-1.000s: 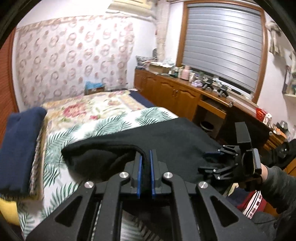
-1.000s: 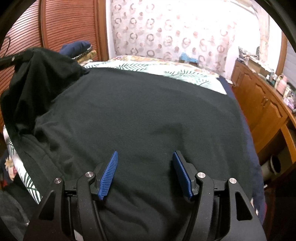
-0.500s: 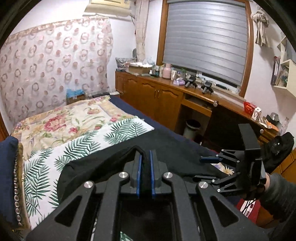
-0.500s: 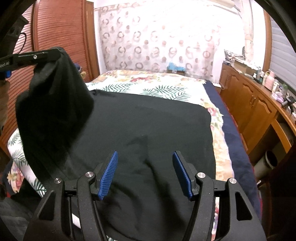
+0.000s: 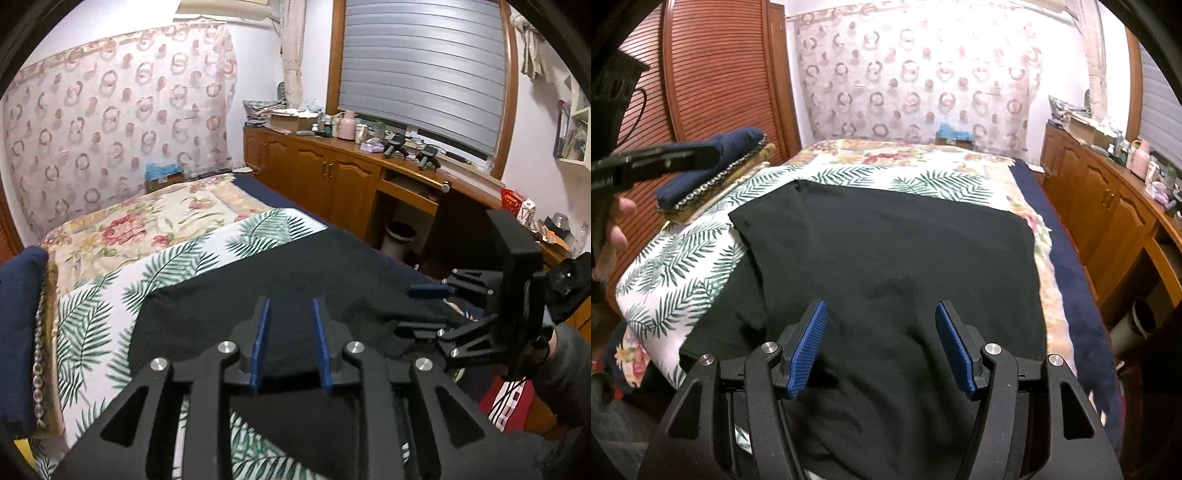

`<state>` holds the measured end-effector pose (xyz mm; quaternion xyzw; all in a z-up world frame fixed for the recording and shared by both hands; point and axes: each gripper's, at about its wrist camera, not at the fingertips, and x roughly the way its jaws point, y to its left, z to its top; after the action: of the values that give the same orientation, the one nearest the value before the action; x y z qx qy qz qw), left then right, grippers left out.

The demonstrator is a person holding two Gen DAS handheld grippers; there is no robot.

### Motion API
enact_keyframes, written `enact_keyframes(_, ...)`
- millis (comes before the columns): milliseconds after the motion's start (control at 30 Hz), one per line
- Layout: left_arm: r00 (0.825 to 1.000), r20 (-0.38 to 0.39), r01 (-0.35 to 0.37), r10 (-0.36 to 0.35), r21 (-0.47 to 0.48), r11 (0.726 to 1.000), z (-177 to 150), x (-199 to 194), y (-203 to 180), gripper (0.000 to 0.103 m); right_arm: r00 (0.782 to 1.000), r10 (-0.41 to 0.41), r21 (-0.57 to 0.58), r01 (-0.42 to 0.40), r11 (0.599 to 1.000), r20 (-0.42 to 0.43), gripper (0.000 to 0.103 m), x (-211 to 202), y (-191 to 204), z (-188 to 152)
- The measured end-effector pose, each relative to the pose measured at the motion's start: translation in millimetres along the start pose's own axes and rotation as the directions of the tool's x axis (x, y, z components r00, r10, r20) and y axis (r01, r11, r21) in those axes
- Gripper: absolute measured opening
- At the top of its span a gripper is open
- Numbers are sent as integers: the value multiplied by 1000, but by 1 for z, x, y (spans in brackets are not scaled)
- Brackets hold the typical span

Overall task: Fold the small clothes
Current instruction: 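Open the left gripper and release the shirt edge, then grasp the folded shirt with the right gripper and lift it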

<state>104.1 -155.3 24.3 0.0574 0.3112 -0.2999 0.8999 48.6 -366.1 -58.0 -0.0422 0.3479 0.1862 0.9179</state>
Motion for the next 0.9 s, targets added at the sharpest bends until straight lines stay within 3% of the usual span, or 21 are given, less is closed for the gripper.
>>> enact_keyframes(400, 994, -44, -108, 104, -104, 989, -49, -2, 44, 22, 995, 93, -68, -94, 993, -30, 63, 22, 43, 8)
enact_keyframes(800, 984, -65, -172, 163, -155, 973, -75, -4, 65, 23, 985, 97, -89, -111, 990, -145, 62, 64, 53, 3)
enact_keyframes(900, 985, -62, -170, 162, -166, 971, -77, -4, 68, 23, 976, 138, -95, -155, 983, -166, 35, 65, 54, 1)
